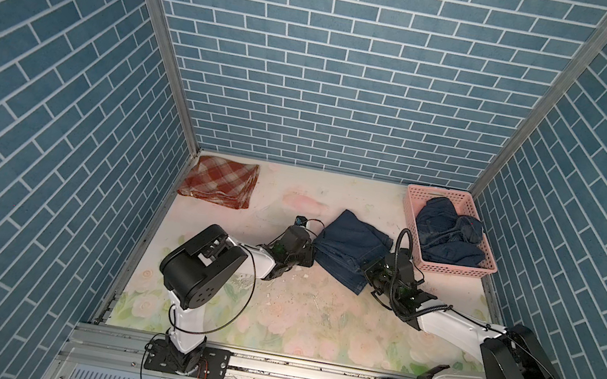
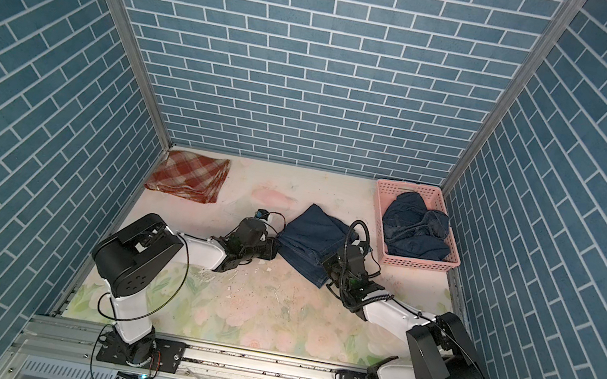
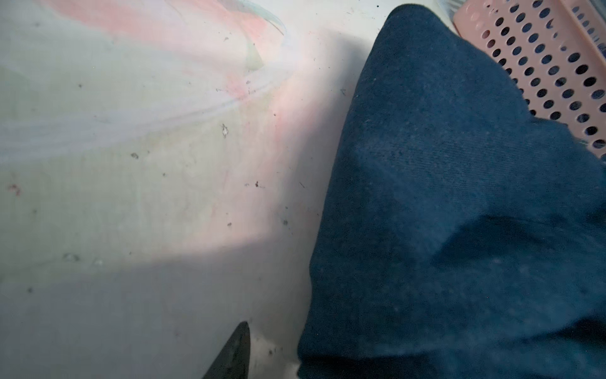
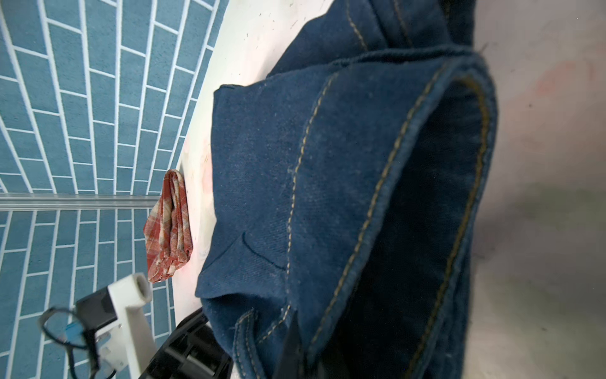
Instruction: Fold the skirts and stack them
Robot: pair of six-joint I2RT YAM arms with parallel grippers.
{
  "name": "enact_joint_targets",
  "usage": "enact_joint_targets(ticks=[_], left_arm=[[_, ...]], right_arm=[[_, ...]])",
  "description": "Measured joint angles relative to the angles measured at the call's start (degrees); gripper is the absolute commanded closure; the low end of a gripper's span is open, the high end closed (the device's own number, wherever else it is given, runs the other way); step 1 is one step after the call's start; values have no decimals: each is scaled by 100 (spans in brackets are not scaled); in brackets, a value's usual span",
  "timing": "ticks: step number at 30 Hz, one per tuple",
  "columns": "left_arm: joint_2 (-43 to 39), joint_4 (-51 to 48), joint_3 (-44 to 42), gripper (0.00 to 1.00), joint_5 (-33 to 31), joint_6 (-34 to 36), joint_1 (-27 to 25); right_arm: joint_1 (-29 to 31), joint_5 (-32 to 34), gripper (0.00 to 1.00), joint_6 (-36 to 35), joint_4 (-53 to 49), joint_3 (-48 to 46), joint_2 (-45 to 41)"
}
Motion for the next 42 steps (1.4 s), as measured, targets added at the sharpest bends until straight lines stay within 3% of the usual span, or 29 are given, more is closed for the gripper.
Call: enact_joint_targets(ticks=[4,10,14,21,31,38,42], left_arm=[[-420,282,-455,30,170,59,4],[-916,481,-680,29,337,153,7],[-1084,535,-684,28,459,188,4],[-1099,151,-227,15,737,393,4],[195,-1051,2035,13,1202,1097,11],[1296,-1816,2806,17,1174,1508,11],[1451,-1996,2929,18,1008,1626,22]], right_arm=[[0,103,100,-2,107,-129,105],[0,120,100,0,404,-208,522],[0,118,100,0,529,-219,675],[0,120,100,-13,542,-219,688],[0,85,100,-389,573,-219,822],[0,0,100,-566,1005,-221,1167],[-7,-35,100,-586,1259,-221,1316]])
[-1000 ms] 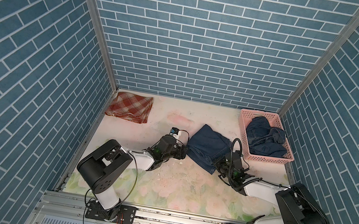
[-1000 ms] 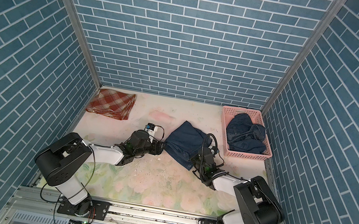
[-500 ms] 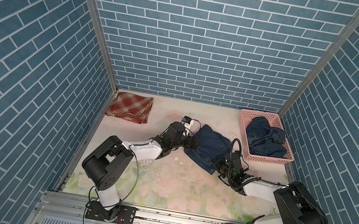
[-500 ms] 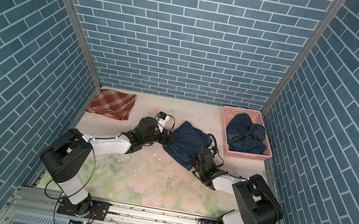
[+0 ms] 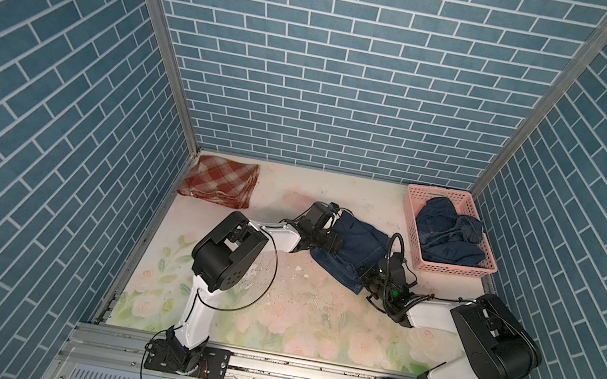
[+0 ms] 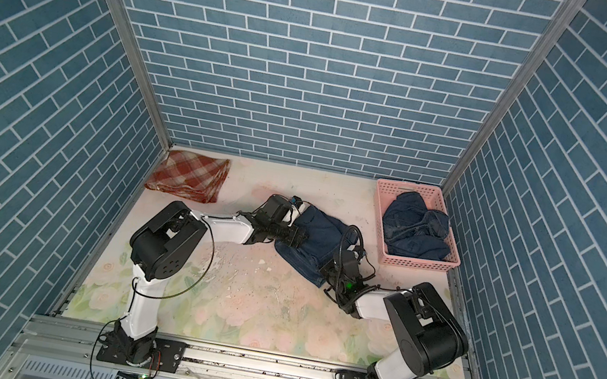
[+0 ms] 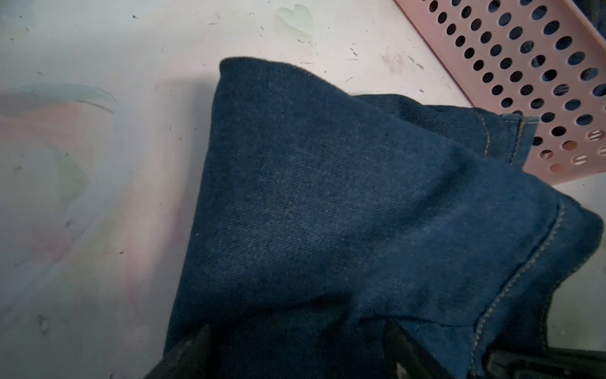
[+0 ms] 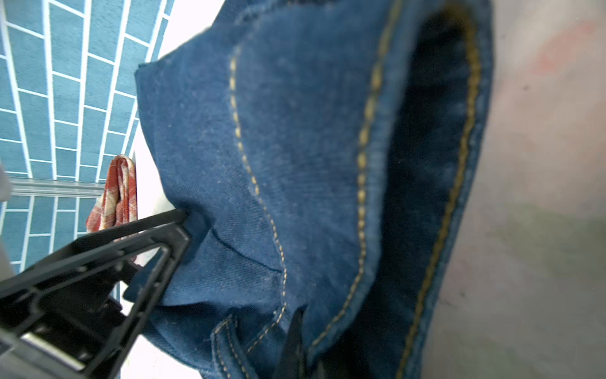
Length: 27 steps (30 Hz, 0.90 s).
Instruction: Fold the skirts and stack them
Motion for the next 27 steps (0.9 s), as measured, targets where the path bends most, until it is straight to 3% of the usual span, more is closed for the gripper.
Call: enact_joint_targets(ticks=[11,17,27], left_arm=[[-37,7,-94,18,-192,138,2],[-614,52,-708,14,-31,39,90],[-1812,535,-1185,13,754,-1239,385]], right_arm=[[-33,-72,100,-98,114,2,63],[-37,-74,100,-195,61,11,33],[-37,-76,100,-297,26,11,7]])
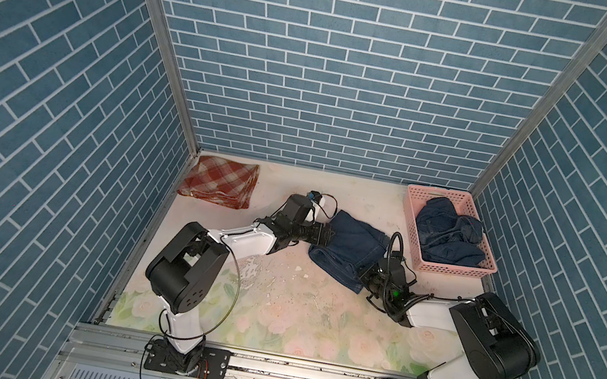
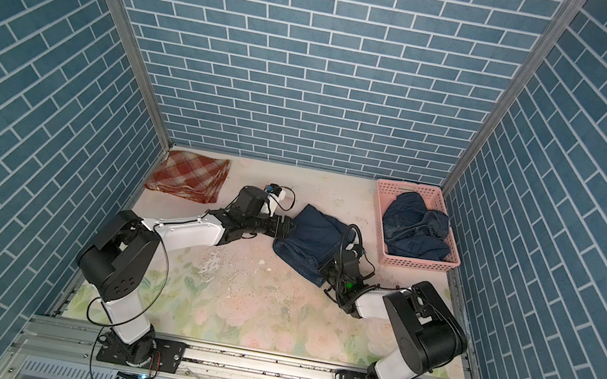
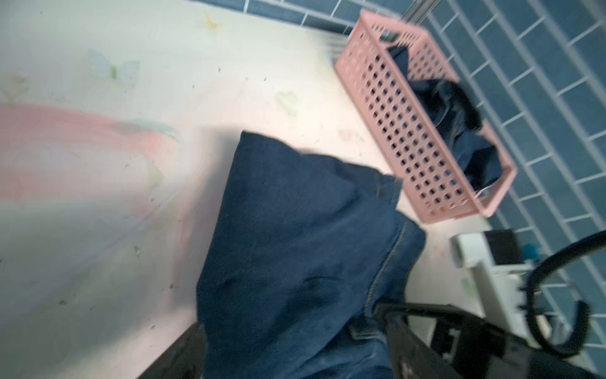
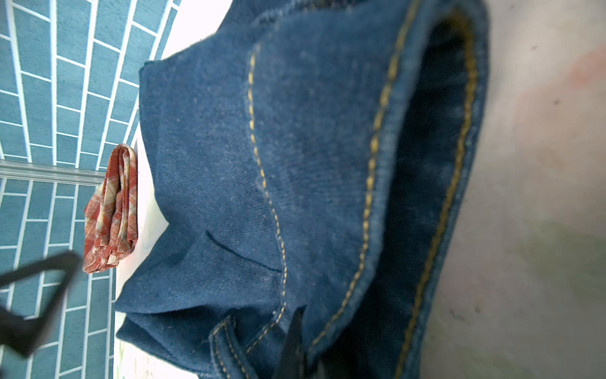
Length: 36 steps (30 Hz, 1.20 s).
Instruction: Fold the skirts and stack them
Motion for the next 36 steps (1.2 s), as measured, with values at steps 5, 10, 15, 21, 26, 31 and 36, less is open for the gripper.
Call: enact_joint_targets(ticks=[5,10,15,21,26,31,36], left_arm=[[306,811,20,15,354,-997,-72],[964,1488,-131,16,474,-1729,-225],[1213,2398,-892,17,428,-2142,-295],[1141,2761,-1121,17,310,-2201,-295],[822,1858,-826,13,199,-1947,-295],[656,997,96,13,116,-1670,-275],[861,787,999,12,269,-1585,-210]], right_arm=[[-2,-2,100,-2,-37,0,-24],[-2,-2,100,-7,-105,-2,-72],[-17,0,100,-42,-195,-11,-133],[-22,0,100,-52,-238,-7,-157],[-24,0,100,-138,-254,0,-160],[-33,4,100,-170,-289,-2,-181],[-33,2,100,-195,-352,0,-221]])
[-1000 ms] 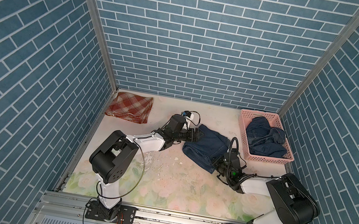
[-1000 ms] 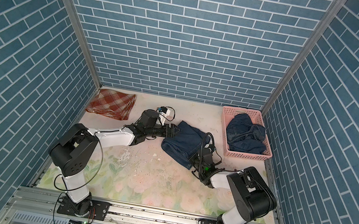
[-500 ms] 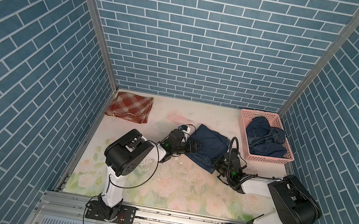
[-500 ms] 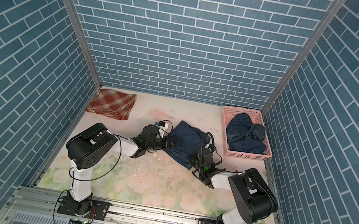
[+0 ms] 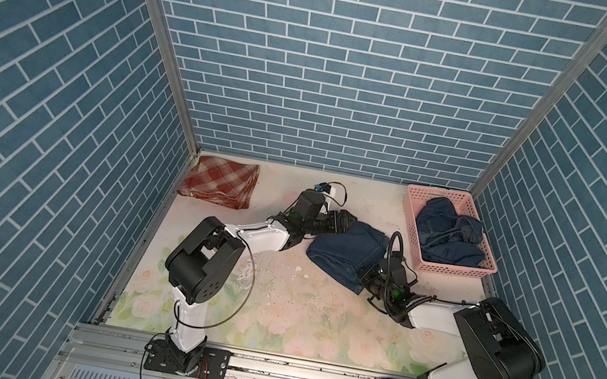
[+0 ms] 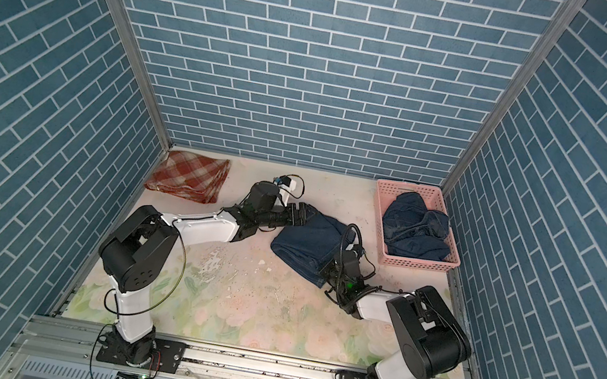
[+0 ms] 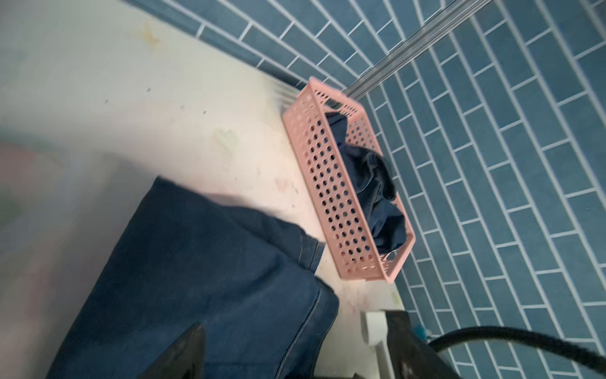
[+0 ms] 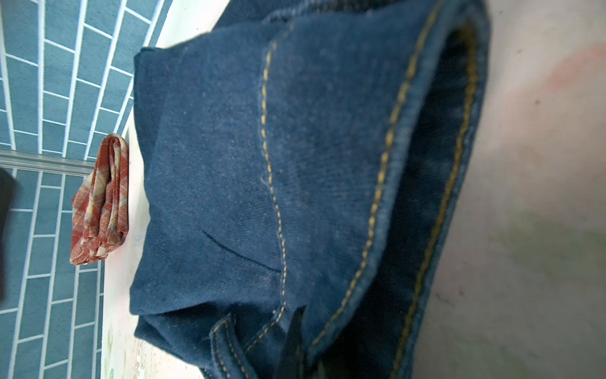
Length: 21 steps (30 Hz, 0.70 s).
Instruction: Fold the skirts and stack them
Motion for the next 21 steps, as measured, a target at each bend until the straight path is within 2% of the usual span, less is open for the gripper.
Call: enact_joint_targets(ticks=[7,12,21], left_arm=[[1294,319,942,12,424,-72,70],[2214,494,1283,13,557,-153,90],[2288,769,1266,11,780,-262,173]], right_arm=[[0,-7,100,-63,-44,13,-9],[0,-4,100,-114,-70,22,-20],[0,-2,100,-136,-105,31,-31]])
